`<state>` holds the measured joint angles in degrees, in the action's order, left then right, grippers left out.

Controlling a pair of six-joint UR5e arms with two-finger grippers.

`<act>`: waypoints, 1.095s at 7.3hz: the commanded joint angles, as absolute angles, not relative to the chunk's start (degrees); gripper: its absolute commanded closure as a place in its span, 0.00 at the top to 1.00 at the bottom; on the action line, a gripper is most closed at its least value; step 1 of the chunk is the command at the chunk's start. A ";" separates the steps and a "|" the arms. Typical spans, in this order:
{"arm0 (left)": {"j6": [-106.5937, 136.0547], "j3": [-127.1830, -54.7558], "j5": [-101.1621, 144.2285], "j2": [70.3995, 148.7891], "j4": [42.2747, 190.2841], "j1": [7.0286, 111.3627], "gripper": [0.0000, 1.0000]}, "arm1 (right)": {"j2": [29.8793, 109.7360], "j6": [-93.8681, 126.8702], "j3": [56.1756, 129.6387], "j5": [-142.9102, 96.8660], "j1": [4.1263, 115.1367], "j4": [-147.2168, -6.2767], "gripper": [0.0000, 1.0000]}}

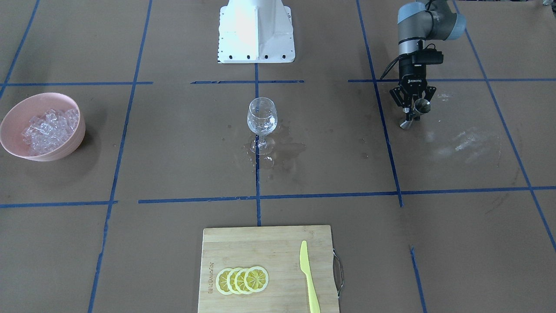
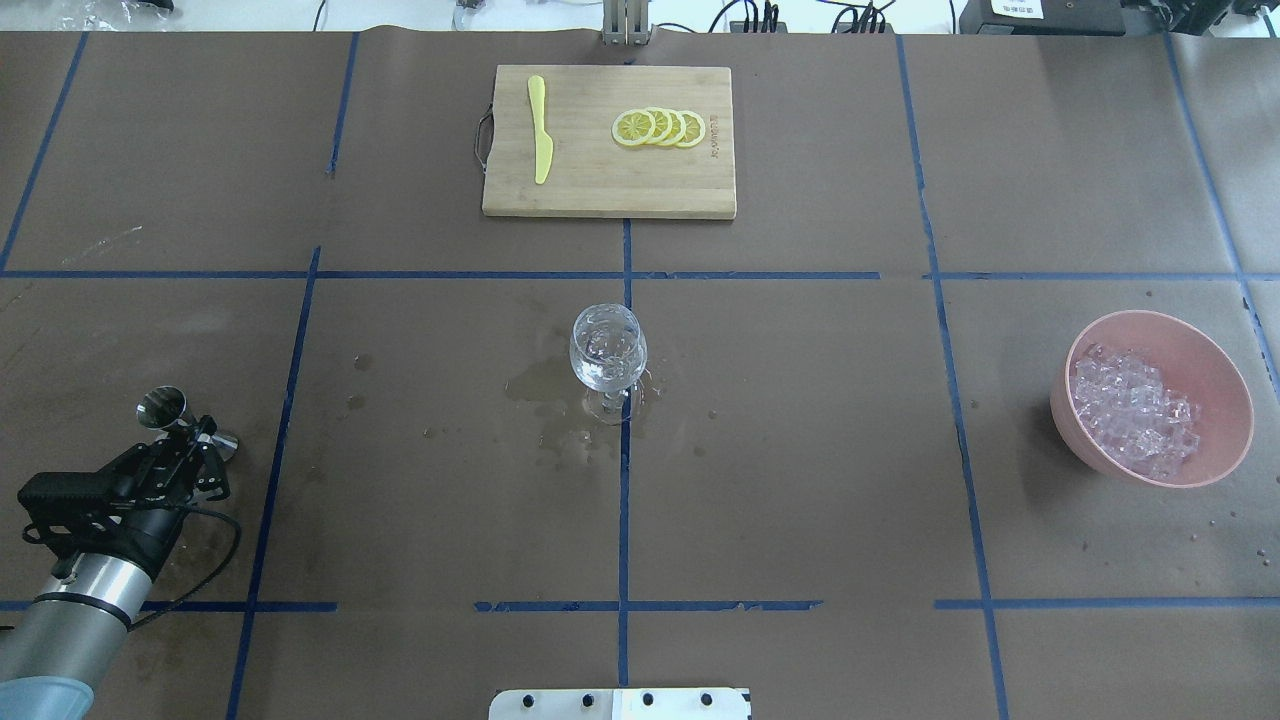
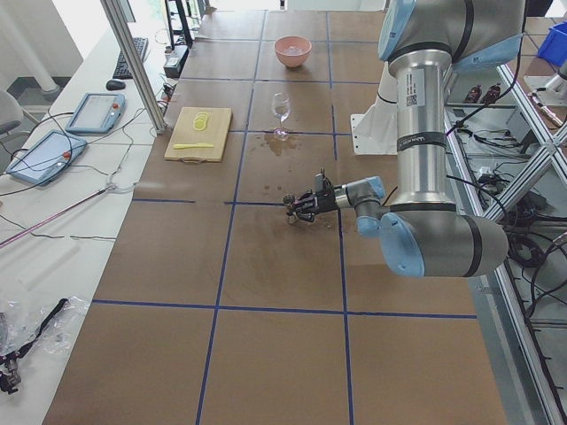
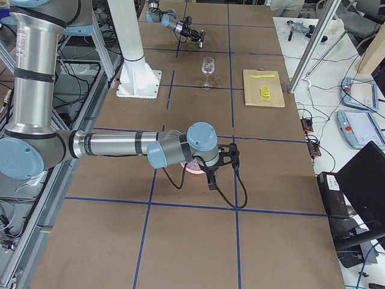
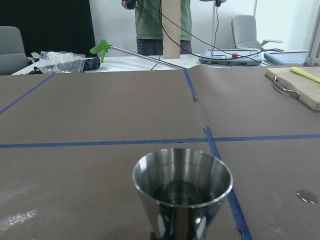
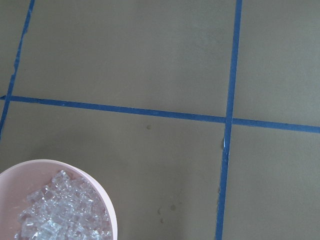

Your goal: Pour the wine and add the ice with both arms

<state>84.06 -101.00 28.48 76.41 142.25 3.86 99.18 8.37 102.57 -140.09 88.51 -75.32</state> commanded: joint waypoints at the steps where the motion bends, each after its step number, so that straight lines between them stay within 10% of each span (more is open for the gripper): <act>1: 83.94 -102.03 28.48 76.29 142.56 4.65 0.00 | 99.40 8.44 102.57 -140.18 88.51 -75.32 1.00; 8: 67.86 -110.58 32.43 86.09 143.26 6.06 0.00 | 99.49 8.79 104.50 -140.27 88.42 -75.15 1.00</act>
